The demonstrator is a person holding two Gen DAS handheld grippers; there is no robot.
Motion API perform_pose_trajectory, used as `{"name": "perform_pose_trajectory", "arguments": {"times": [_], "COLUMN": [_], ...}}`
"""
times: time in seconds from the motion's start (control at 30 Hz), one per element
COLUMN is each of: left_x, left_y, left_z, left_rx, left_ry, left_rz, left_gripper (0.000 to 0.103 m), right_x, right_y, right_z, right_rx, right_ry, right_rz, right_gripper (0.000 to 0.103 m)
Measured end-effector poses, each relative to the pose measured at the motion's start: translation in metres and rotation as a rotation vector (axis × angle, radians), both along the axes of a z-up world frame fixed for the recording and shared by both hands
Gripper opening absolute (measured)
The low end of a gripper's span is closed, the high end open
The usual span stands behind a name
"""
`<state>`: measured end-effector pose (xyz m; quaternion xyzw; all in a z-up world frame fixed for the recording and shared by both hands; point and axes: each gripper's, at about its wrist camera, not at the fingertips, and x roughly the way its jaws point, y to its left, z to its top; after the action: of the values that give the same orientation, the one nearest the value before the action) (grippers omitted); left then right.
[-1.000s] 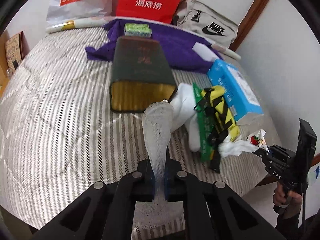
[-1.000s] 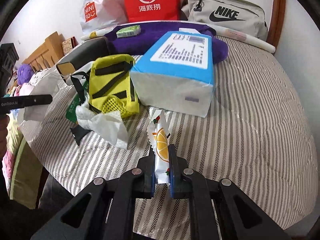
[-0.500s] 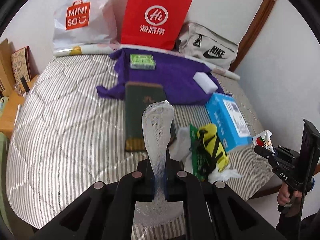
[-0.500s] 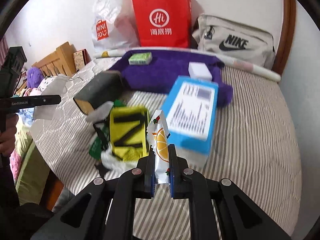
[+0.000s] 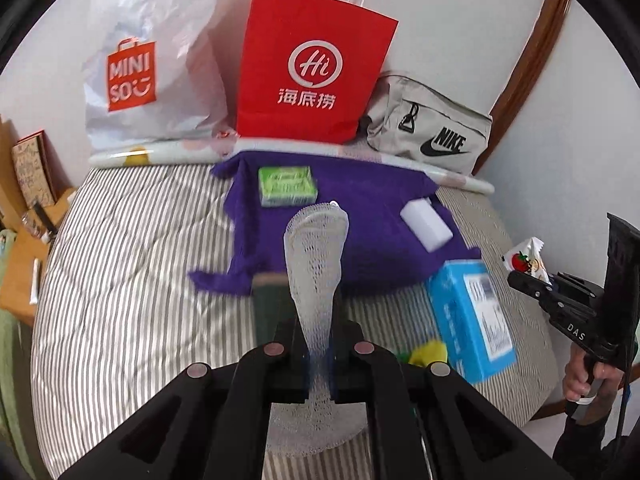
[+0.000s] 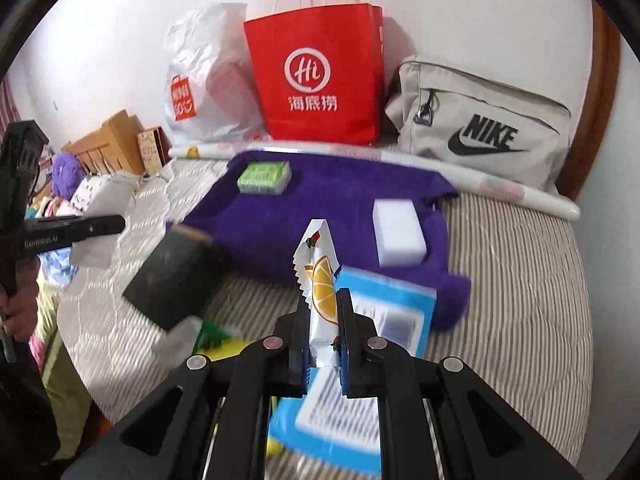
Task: Organize soft objects
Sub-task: 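Carry the mesh bag and snack packet with both tools over the purple cloth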
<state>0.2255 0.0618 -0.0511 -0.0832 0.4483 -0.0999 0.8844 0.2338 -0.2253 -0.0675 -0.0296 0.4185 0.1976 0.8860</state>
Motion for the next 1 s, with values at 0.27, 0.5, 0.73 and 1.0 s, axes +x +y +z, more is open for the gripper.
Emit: {"name": "perform_pose_trajectory", "arguments": {"times": [0.27,0.5,0.73,1.0], "left_x": [0.067,0.109,0.142,0.16], "left_y": [-0.002,0.001,-0.008,-0.017], "left_z": [-0.014,-0.037,-0.066,-0.089], "left_rx": [-0.016,-0.019,-0.003,0.007], "left_ry": [0.035,0.083,0.158,0.213], "left_rz": [0.009,0.008,-0.023,-0.045], "left_gripper": [0.006,0.006,0.006,0.006], "right_x": [0.064,0.11,0.141,0.161], "right_y": [0.009,0.024,0.037,0.043], "right_z": [-0.009,-0.035,-0.059,-0.083], "right_rx": [0.013,-0.008,-0.024,-0.109], "right_ry": [0.025,0.099,0.167,0.239], "right_rz": [0.008,0.029,0.056,0.041], "right_gripper": [0.012,0.012,0.013,0.015]}}
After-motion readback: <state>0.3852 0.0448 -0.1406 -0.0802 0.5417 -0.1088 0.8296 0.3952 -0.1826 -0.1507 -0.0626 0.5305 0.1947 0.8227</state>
